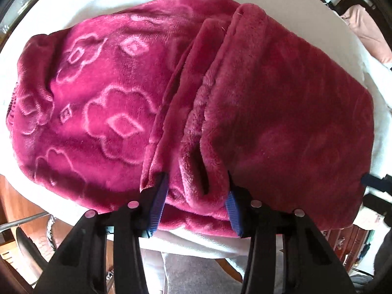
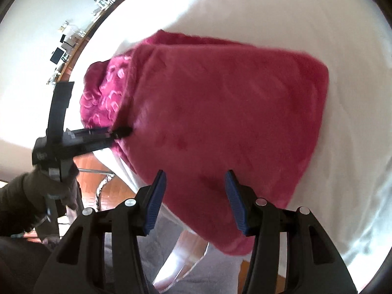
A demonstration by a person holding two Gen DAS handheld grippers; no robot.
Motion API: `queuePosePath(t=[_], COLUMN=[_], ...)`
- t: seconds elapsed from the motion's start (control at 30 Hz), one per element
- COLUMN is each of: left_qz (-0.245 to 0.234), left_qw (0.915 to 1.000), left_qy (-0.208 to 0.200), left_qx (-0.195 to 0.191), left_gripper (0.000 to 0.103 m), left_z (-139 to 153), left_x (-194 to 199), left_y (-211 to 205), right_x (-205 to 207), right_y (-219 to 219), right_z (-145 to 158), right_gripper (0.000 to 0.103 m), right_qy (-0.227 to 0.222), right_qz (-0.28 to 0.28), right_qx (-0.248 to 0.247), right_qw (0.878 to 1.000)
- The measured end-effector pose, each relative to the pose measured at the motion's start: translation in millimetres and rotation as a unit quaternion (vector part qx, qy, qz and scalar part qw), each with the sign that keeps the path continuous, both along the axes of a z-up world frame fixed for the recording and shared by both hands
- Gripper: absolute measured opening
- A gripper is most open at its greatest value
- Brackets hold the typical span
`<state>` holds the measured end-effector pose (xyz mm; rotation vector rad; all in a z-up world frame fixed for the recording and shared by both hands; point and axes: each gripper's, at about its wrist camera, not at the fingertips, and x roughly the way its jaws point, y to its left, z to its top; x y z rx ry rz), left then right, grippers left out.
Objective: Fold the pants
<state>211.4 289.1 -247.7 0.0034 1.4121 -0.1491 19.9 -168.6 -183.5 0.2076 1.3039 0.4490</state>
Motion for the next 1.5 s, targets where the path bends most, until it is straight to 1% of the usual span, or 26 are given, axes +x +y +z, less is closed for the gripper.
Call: queuePosePath(t=[0.07, 0.13, 0.2, 0.27, 0.33, 0.4, 0.43, 0.53, 0.63, 0.73, 0.8, 0.83, 0.9, 1.1, 1.17, 1.23, 1.33, 1.4, 1.5], left_qz=[-0.003, -0.004, -0.005, -0.006, -0.005, -0.002, -0.002, -0.001, 0.006, 0.027, 0.047, 0.055, 0.072, 0.141, 0.157, 0.168, 0.175, 0.172, 0.168], left_qw=[1.0000, 1.0000, 1.0000, 0.9998, 0.9995, 0.9992, 0.9992, 0.9980, 0.9970, 0.9957, 0.9946, 0.9942, 0.9932, 0.9866, 0.9843, 0.9827, 0.9813, 0.9819, 0.9832], left_qy=[-0.003, -0.004, -0.001, 0.002, 0.003, -0.004, -0.009, -0.027, -0.044, -0.057, -0.064, -0.066, -0.068, -0.070, -0.070, -0.068, -0.064, -0.061, -0.051], left_qx=[0.000, -0.001, -0.007, -0.019, -0.032, -0.040, -0.040, -0.057, -0.063, -0.068, -0.068, -0.066, -0.062, -0.043, -0.039, -0.039, -0.047, -0.050, -0.050], left_gripper=[0.047, 0.049, 0.050, 0.050, 0.051, 0.056, 0.060, 0.061, 0.062, 0.065, 0.065, 0.065, 0.066, 0.066, 0.066, 0.067, 0.067, 0.067, 0.067], left_z=[-2.6, -4.0, -4.0, -1.9, 3.0, 10.9, 14.7, 30.6, 44.0, 51.2, 55.9, 62.5, 66.0, 60.8, 56.7, 52.9, 45.2, 40.6, 25.1], left_x=[-3.2, -5.6, -1.0, 2.6, 7.7, 8.8, 10.9, 16.4, 20.4, 23.2, 28.7, 28.3, 35.5, 44.6, 47.0, 50.3, 57.9, 64.5, 69.0], left_y=[-0.6, -0.1, 0.4, 3.1, 12.8, 20.3, 27.5, 47.2, 70.2, 105.8, 132.2, 135.0, 157.6, 235.0, 255.8, 278.5, 298.1, 305.7, 313.2], right_x=[8.9, 18.9, 25.6, 26.5, 26.1, 27.9, 27.7, 26.9, 32.9, 46.4, 57.2, 62.1, 73.5, 101.2, 109.8, 116.6, 126.1, 133.4, 146.0], right_y=[6.6, 16.3, 19.8, 21.4, 24.4, 28.1, 27.9, 31.5, 49.6, 81.8, 107.6, 119.0, 145.5, 214.9, 237.2, 254.6, 280.6, 297.2, 318.4], right_z=[-1.1, -11.5, -29.3, -38.8, -38.4, -36.8, -34.1, -19.2, -4.4, 7.0, 13.8, 16.6, 21.8, 31.0, 32.3, 33.1, 33.8, 34.6, 34.8], right_gripper=[0.052, 0.052, 0.052, 0.052, 0.052, 0.052, 0.052, 0.052, 0.052, 0.052, 0.052, 0.052, 0.052, 0.052, 0.052, 0.052, 0.052, 0.052, 0.052], right_qy=[-0.009, -0.011, 0.005, 0.011, 0.009, 0.012, 0.013, 0.010, -0.001, -0.014, -0.023, -0.027, -0.034, -0.044, -0.046, -0.046, -0.045, -0.046, -0.049], right_qz=[-0.005, -0.006, -0.011, -0.012, -0.011, -0.014, -0.017, -0.025, -0.022, -0.006, 0.009, 0.016, 0.032, 0.077, 0.090, 0.102, 0.120, 0.132, 0.144], right_qx=[-0.005, -0.017, -0.033, -0.046, -0.055, -0.061, -0.062, -0.060, -0.059, -0.056, -0.051, -0.048, -0.042, -0.028, -0.025, -0.025, -0.026, -0.026, -0.026], right_qw=[1.000, 1.000, 0.999, 0.999, 0.998, 0.998, 0.998, 0.998, 0.998, 0.998, 0.998, 0.998, 0.998, 0.996, 0.995, 0.993, 0.991, 0.990, 0.988])
